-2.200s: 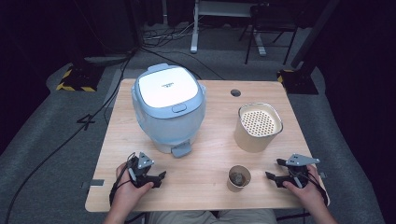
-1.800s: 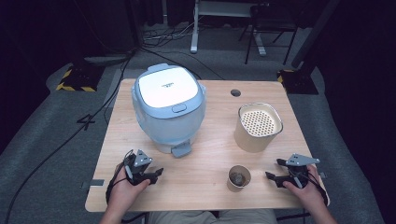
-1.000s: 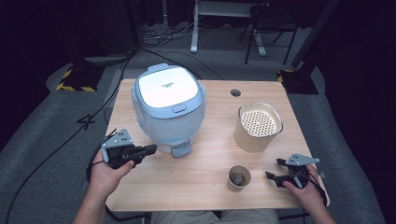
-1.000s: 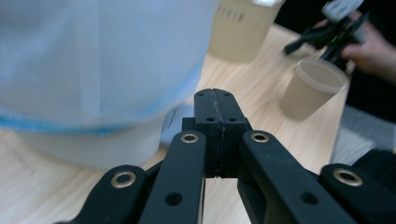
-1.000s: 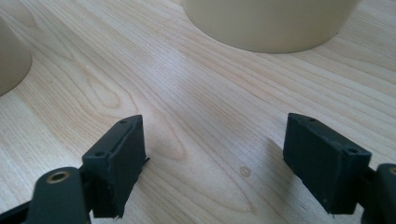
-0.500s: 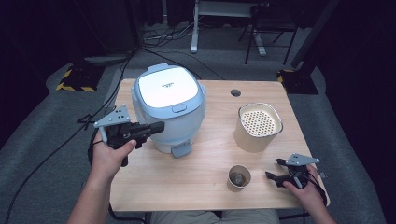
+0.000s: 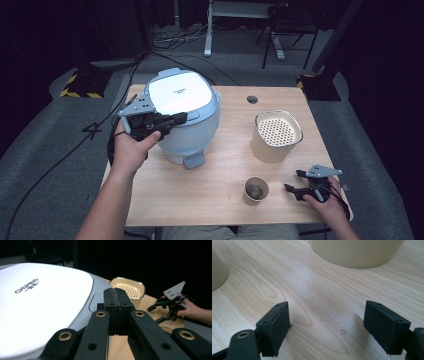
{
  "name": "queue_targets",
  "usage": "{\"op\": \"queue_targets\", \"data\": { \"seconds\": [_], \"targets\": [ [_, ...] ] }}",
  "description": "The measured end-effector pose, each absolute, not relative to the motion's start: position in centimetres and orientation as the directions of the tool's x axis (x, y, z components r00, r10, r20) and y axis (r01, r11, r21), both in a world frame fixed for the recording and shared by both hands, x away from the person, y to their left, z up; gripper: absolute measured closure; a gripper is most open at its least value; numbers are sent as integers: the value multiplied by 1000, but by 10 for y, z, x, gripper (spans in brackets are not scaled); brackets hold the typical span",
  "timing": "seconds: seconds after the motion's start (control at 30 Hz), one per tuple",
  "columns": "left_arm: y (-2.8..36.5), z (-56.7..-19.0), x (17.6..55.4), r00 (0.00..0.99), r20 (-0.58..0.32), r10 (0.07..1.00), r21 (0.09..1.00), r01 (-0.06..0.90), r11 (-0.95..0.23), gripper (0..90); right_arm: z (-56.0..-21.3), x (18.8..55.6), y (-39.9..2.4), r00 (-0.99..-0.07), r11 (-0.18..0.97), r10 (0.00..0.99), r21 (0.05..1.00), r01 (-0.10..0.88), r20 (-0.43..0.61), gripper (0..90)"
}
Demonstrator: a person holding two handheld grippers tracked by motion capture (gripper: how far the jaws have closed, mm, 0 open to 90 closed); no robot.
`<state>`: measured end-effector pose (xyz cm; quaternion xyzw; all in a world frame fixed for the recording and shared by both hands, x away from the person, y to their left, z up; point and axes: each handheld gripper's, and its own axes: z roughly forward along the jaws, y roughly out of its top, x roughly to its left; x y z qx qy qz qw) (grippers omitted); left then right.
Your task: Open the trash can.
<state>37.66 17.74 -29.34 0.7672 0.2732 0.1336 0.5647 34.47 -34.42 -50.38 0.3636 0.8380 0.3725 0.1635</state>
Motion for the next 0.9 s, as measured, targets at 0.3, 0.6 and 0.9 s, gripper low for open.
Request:
{"op": "queue_targets", "data": {
  "seconds": [0.3,0.6,0.9],
  "targets": [
    [160,-292,388,797,-43,602,912,277,-302,888,-504,345,-344,-682,458,731,743,488,-3,214],
    [158,-289,390,789,-60,612,898,311,-312,898,-504,345,-344,-682,458,731,743,487,-3,214],
    [159,-292,391,802,-83,592,905,309,-292,884,-504,345,-344,-682,458,731,743,487,-4,214]
  ]
}}
